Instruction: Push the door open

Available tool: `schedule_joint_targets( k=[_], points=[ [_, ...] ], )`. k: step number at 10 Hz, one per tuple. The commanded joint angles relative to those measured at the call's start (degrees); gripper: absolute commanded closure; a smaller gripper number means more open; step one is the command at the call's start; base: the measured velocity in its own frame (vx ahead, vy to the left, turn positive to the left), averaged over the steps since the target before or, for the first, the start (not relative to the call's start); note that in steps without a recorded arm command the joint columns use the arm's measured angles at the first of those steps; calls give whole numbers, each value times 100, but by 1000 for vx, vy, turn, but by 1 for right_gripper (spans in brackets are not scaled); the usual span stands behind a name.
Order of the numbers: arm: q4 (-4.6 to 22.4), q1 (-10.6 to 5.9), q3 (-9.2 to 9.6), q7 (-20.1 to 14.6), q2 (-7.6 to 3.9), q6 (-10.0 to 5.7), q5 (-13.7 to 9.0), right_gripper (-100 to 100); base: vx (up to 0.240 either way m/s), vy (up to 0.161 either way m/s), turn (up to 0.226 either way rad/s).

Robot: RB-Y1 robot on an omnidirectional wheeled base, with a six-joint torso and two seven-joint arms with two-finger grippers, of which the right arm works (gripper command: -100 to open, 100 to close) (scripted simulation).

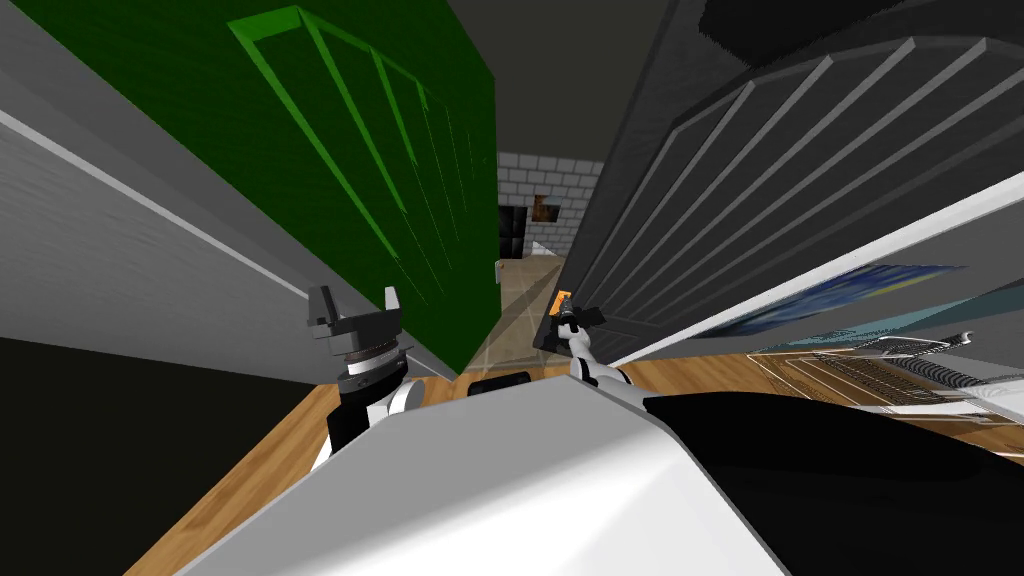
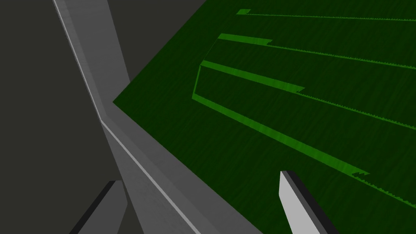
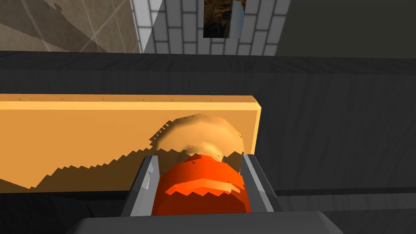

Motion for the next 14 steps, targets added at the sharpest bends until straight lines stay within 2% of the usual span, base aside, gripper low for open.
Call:
schedule_joint_targets(
  k=[1, 4, 5, 8, 9, 13, 14],
  points=[
    [16, 20, 5, 0, 18, 11, 1, 100, -32, 16, -3],
    [16, 20, 5, 0, 18, 11, 1, 100, -11, 5, -2],
    [-18, -27, -219, 183, 79, -12, -33, 100, 59, -69, 91],
    [-73, -105, -507, 408, 157, -51, -81, 100, 100, -85, 86],
    [-73, -105, -507, 408, 157, -51, -81, 100, 82, -82, 46],
    [-176, -249, -1042, 829, 303, -123, -171, 100, 82, -73, 75],
    [-176, -249, -1042, 829, 303, -123, -171, 100, 60, -73, 53]
  ],
)
